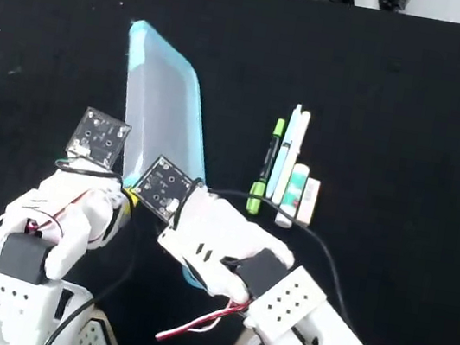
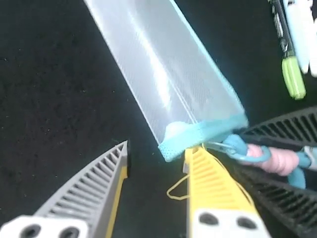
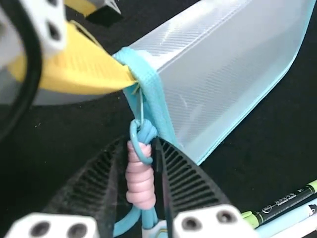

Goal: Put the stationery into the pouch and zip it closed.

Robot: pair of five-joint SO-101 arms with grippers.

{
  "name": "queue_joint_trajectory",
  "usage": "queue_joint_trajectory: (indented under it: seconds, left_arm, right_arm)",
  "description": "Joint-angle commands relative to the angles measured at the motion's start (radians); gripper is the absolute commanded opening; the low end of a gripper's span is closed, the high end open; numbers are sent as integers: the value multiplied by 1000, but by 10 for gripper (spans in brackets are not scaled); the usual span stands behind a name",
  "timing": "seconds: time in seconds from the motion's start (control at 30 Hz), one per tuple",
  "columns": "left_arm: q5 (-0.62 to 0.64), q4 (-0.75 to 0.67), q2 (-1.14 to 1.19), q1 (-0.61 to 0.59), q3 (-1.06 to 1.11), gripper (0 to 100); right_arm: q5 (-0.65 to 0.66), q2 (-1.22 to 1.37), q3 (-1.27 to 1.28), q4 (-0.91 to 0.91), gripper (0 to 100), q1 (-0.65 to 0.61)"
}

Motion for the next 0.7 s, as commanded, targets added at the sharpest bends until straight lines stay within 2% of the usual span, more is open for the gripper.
queue_joint_trajectory:
  seconds: [0.0,0.1,0.23,0.3,0.37,0.47,0.67]
  left_arm:
    - [80,-41,-12,-25,-18,180]
    - [106,-43,-12,-25,-16,158]
    - [106,-83,-12,-25,16,21]
    - [107,-103,-12,-25,41,46]
    - [115,-123,-12,-27,58,27]
    - [193,-132,-12,-35,51,30]
    - [206,-130,-12,-36,-16,30]
  right_arm:
    - [6,-25,-36,8,11,-12]
    - [6,-25,-25,-41,11,-8]
    - [6,-24,2,-124,11,-8]
    - [6,-24,19,-143,11,-8]
    - [6,-28,28,-146,11,-8]
    - [6,-28,25,-141,11,3]
    - [8,-30,15,-137,11,112]
